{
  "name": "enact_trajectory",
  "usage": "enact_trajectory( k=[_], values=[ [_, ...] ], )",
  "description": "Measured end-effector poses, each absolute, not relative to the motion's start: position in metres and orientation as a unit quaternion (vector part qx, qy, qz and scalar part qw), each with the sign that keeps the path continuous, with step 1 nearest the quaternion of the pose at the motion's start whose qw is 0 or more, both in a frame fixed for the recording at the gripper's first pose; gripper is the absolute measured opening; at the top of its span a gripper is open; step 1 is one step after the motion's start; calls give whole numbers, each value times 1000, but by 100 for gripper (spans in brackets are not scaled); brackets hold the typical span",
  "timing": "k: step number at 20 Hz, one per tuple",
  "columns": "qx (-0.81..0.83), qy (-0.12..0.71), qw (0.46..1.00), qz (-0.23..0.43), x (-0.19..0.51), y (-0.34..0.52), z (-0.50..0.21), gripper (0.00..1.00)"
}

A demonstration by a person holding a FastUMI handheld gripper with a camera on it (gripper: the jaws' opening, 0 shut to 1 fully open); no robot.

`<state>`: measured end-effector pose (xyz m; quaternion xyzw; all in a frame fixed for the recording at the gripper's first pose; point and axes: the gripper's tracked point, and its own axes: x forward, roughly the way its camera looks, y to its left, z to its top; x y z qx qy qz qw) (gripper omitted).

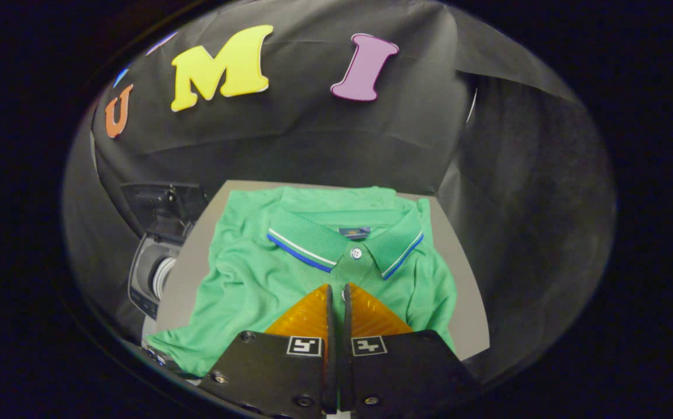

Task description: Put the clothes into the washing machine and then close the washing machine lid.

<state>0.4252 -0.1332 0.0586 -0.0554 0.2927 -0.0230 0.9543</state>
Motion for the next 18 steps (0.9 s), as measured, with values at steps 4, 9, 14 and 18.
enact_trajectory(
  k=[4, 9, 14, 18],
  values=[
    [-27, 269, 963, -11, 418, -125, 98, 5],
    [-6, 225, 974, 4, 408, -114, 159, 5],
    [-8, 185, 982, 26, 401, -97, 210, 6],
    [-15, 177, 983, 48, 399, -69, 222, 6]
  ],
)
